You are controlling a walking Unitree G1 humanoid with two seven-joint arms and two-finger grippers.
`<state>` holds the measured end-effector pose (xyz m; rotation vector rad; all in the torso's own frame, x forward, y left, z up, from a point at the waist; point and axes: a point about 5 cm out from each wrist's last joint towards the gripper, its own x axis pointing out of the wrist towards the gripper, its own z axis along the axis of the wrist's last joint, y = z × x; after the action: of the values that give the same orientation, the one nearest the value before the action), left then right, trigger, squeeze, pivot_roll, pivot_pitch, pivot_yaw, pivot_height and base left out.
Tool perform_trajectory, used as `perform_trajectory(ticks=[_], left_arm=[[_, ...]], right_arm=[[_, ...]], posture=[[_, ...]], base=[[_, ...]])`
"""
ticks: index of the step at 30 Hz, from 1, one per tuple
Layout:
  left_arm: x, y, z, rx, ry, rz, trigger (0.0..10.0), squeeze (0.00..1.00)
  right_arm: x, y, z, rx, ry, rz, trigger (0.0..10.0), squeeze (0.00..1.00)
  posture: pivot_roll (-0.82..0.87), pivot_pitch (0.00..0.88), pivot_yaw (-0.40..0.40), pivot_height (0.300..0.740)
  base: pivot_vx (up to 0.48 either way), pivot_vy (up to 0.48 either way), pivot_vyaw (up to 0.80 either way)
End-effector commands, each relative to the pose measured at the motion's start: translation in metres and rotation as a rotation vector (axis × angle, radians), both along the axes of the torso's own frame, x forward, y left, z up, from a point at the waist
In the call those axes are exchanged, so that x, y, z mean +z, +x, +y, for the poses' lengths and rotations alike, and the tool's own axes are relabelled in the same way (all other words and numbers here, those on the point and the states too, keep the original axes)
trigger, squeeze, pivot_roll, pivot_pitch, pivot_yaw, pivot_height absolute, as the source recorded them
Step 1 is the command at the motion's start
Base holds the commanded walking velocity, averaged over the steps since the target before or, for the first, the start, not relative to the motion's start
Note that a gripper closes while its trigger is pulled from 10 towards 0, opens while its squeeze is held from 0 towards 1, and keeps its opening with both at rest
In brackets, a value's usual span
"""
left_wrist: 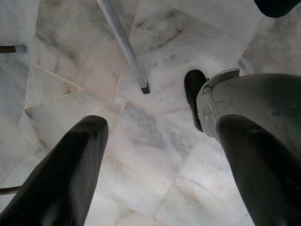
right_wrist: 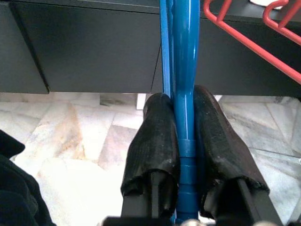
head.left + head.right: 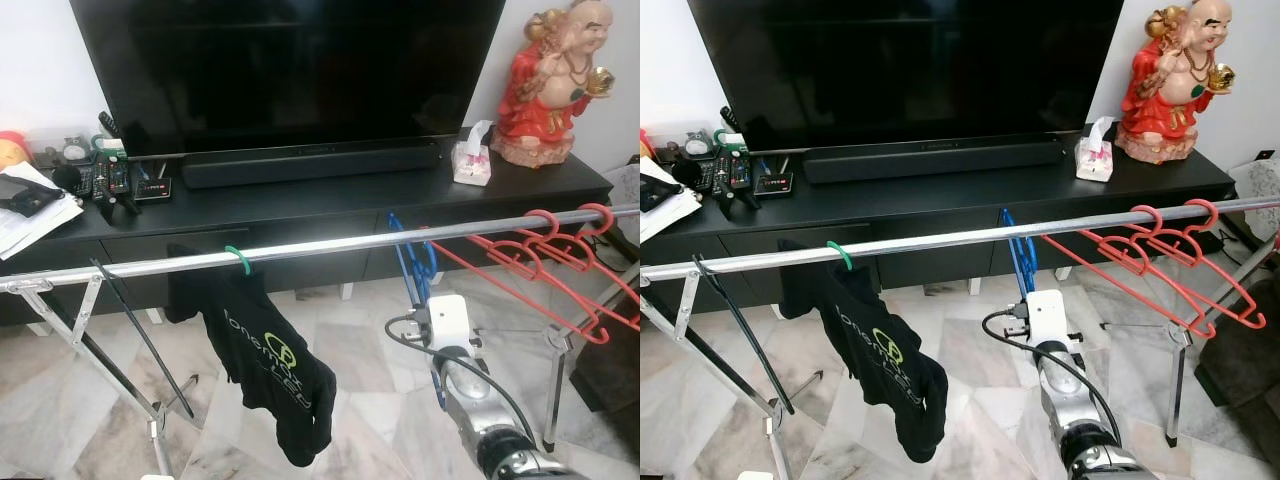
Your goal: Hang hanger
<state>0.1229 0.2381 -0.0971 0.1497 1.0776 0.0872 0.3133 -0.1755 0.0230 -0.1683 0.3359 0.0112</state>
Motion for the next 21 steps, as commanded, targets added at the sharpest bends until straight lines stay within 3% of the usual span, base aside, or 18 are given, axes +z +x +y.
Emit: perform_trajectory(ticks=[1,10,16,21], left_arm=[[-0.001,-0.003,-0.001,-0.017,0.007,0.021,10.0,0.00],[-0.001,-0.003,-0.001,-0.016,0.009,0.024,10.0,0.00],[-0.001,-0.003,-0.001,-0.016,0.006,0.025,10.0,0.00],[-0.001,-0.003,0.000,-0.012,0.008,0.021,10.0,0.00]], right_arm=[[0.007,0.008,-0.001,-0.018,-0.015,0.002,10.0,0.00],[0.021,0.021,0.005,-0.018,0.008,-0.027,10.0,0.00],[0.021,0.023,-0.002,-0.056,-0.019,0.017,10.0,0.00],[0.025,0.029,-0.004,-0.080,0.015,0.053,10.0,0.00]], posture=[[-0.08,0.000,-0.032,0.740],[-0.08,0.000,-0.031,0.740],[-0.07,0.000,-0.030,0.740],[-0.07,0.000,-0.025,0.740]], base=[[0.000,0.000,0.00],[0.000,0.000,0.00],[0.000,0.000,0.00],[0.000,0.000,0.00]])
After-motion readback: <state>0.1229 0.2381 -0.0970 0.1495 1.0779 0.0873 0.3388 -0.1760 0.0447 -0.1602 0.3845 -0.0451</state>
